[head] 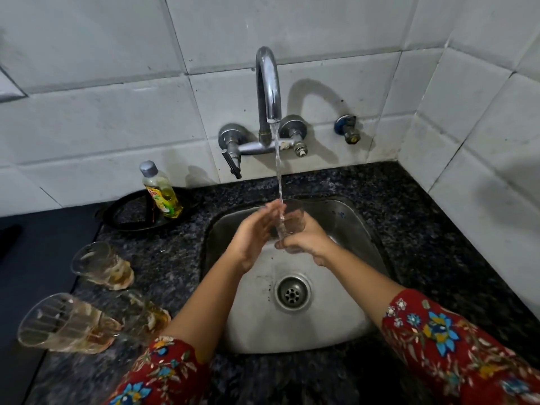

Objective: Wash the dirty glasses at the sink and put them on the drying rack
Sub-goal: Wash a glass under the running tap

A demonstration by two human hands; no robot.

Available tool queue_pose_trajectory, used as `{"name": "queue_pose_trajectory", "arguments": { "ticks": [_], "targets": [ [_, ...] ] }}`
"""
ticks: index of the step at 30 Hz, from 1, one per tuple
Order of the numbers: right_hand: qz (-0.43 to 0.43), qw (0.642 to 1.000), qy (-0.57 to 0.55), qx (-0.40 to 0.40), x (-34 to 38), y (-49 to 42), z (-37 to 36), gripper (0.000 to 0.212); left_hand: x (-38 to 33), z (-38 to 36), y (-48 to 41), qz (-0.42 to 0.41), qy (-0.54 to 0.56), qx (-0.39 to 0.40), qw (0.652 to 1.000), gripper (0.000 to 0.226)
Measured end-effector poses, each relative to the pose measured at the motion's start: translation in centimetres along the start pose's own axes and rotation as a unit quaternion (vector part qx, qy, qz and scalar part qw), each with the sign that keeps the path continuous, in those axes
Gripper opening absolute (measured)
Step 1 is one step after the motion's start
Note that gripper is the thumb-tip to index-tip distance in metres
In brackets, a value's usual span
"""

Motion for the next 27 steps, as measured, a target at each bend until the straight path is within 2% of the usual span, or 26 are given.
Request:
{"name": "queue_pose_trajectory", "arguments": {
  "ticks": [2, 4, 6, 9, 11, 13, 16, 19, 21, 23, 25, 27],
  "targets": [
    [0.008, 0.998, 0.026, 0.048, 0.4, 0.4, -1.3, 0.055, -0.3, 0.9, 0.3, -0.016, 0.060, -0.043, 0.997, 0.050],
    [0.001, 0.997, 0.020, 0.074, -0.3, 0.7, -2.0, 0.053, -0.4, 1.3, 0.7, -0.029, 0.061, -0.057, 0.996, 0.060],
    [-0.013, 0.998, -0.014, 0.057, -1.2, 0.7, -1.4, 0.051, -0.4, 1.0, 1.0, -0.030, 0.029, -0.050, 0.998, 0.069],
    [-0.007, 0.998, 0.011, 0.054, -1.4, 1.0, -0.8, 0.054, 0.2, 0.5, 1.1, -0.021, 0.006, -0.046, 0.999, 0.074],
    [0.002, 0.998, 0.017, 0.056, -1.0, 1.4, -1.0, 0.060, 0.5, 0.1, 1.1, -0.028, -0.013, -0.040, 0.999, 0.067],
    [-0.018, 0.999, 0.037, 0.033, -1.1, 1.4, -0.5, 0.065, 0.4, -0.3, 1.2, -0.066, -0.076, -0.034, 0.994, 0.048],
    [-0.054, 0.985, 0.152, 0.054, -1.1, 1.9, 0.4, 0.068, 0.2, -0.3, 1.2, -0.112, -0.150, -0.053, 0.981, 0.048],
    [-0.023, 0.965, 0.260, 0.035, 0.3, 2.0, 1.8, 0.061, 0.9, 0.4, 0.9, -0.076, -0.186, -0.080, 0.976, 0.035],
    [0.011, 0.945, 0.326, 0.010, 2.0, 1.8, 2.5, 0.056, 2.3, 1.4, 0.8, -0.003, -0.104, -0.130, 0.986, 0.046],
    [0.033, 0.929, 0.369, -0.005, 3.4, 1.3, 2.4, 0.053, 4.1, 2.2, 0.8, 0.085, 0.020, -0.188, 0.978, 0.054],
    [0.043, 0.921, 0.386, -0.009, 4.6, 0.7, 1.4, 0.046, 6.0, 2.3, 0.8, 0.168, 0.139, -0.193, 0.957, 0.061],
    [0.048, 0.913, 0.404, -0.022, 5.6, -0.1, 0.3, 0.045, 6.8, 2.0, 0.5, 0.211, 0.201, -0.176, 0.940, 0.061]
  ]
}}
Point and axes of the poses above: each hand's wrist, its own y-axis away from the middle knuckle, its own z-axis out of the back of the hand, x = y × z, the point moved 7 cm from there along -y, towards the middle knuckle, and after that the axes turned 10 degrees about y, right-handed, at the moved point
